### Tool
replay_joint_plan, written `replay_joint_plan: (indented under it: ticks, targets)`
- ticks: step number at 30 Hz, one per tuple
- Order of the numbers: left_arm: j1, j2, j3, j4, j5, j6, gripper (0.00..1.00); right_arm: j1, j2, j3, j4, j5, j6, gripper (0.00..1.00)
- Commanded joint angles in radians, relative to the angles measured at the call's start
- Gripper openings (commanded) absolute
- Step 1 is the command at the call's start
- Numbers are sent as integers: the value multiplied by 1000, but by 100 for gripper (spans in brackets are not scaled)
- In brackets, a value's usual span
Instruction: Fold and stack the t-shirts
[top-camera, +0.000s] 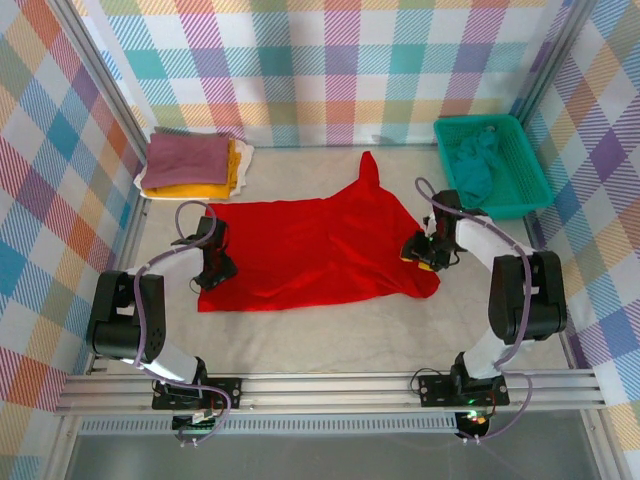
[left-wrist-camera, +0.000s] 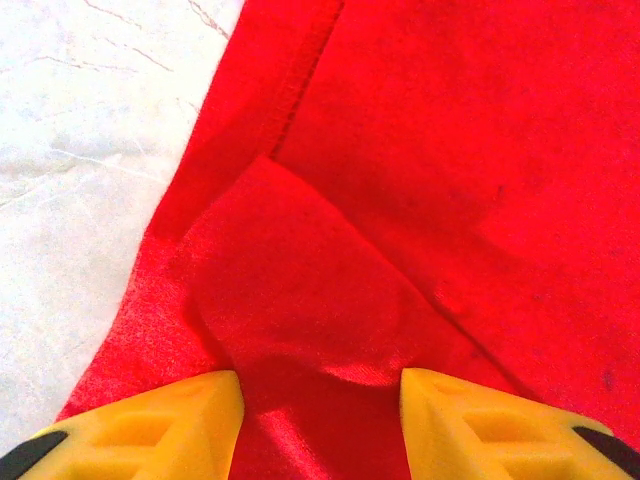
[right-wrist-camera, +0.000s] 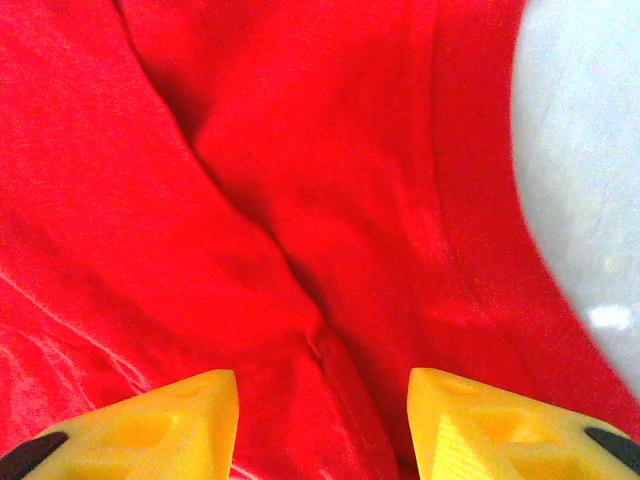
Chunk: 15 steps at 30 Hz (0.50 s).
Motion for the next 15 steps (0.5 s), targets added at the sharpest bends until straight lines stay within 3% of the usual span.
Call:
replay_joint_plan:
  ticks: [1, 8, 15]
  targets:
    - [14, 16, -27, -68, -13, 0, 47, -2, -18, -18, 5, -41, 8, 49]
    - [13, -1, -33, -70, -8, 2, 48, -20, 21, -60, 45, -64, 22, 45]
    - [13, -2, -32, -77, -19, 3, 48, -53, -26, -99, 56, -138, 49, 12]
